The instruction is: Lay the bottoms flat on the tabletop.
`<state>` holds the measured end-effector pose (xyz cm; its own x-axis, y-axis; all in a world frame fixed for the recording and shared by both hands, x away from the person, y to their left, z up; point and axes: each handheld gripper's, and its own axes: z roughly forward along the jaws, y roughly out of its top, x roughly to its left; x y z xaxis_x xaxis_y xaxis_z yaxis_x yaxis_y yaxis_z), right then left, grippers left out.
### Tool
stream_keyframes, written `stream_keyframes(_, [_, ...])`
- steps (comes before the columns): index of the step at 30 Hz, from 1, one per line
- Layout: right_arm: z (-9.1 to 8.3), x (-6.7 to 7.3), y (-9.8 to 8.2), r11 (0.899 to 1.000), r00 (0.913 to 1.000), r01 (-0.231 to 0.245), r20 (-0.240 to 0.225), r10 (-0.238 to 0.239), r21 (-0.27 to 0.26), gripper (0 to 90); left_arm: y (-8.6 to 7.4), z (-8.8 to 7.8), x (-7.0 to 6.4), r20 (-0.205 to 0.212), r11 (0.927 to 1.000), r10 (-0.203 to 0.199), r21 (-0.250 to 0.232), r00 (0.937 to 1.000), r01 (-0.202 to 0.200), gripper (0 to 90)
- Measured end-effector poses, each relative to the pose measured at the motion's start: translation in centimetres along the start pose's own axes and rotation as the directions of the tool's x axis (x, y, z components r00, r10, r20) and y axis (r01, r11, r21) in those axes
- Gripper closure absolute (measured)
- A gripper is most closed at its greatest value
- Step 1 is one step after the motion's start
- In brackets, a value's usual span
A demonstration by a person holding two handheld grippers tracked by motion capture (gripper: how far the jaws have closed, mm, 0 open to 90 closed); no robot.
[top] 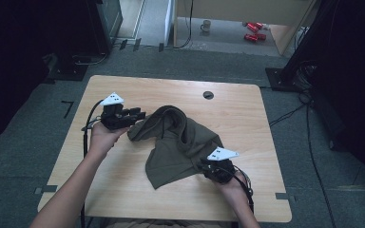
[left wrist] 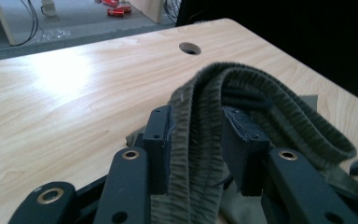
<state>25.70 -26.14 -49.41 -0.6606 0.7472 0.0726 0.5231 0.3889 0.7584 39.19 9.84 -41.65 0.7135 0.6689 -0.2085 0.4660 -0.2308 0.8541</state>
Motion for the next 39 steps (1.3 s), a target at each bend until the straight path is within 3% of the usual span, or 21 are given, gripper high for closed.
stream_keyframes(6, [0.5, 0.0, 0.6, 1.000, 0.9998, 0.010, 0.016, -0.010, -0.018, 64.6, -0.9, -0.3, -1.1, 0.008, 0.9995, 0.024, 0.018, 0.9997, -0.024, 63.5])
stream_keyframes(14, [0.7, -0.7, 1.7, 0.999, 0.9995, -0.010, 0.030, 0.012, -0.045, 56.5, -2.2, -0.1, -2.4, 0.002, 0.9956, 0.067, 0.065, 0.9978, -0.067, 62.9])
stream_keyframes(24, [1.4, -1.8, 3.4, 0.997, 0.9978, -0.019, 0.062, 0.024, -0.077, 49.5, -4.3, -0.3, -4.3, 0.035, 0.9948, 0.070, 0.071, 0.9969, -0.072, 59.0])
stream_keyframes(30, [2.2, -1.5, 3.3, 0.997, 0.9975, -0.032, 0.061, 0.037, -0.074, 45.3, -5.5, -0.2, -5.2, 0.054, 0.9944, 0.068, 0.078, 0.9962, -0.072, 54.8])
stream_keyframes(33, [2.5, -1.2, 3.0, 0.996, 0.9970, -0.010, 0.076, 0.017, -0.090, 46.0, -6.7, 0.1, -5.8, 0.063, 0.9932, 0.084, 0.076, 0.9945, -0.088, 51.9])
stream_keyframes(37, [2.7, -1.1, 3.1, 0.996, 0.9974, -0.008, 0.071, 0.014, -0.087, 45.7, -7.5, 0.6, -6.4, 0.072, 0.9870, 0.105, 0.114, 0.9919, -0.113, 49.2])
stream_keyframes(39, [2.9, -1.1, 3.1, 0.996, 0.9980, -0.009, 0.062, 0.015, -0.089, 45.1, -7.9, 0.8, -6.4, 0.071, 0.9868, 0.096, 0.124, 0.9928, -0.104, 47.8])
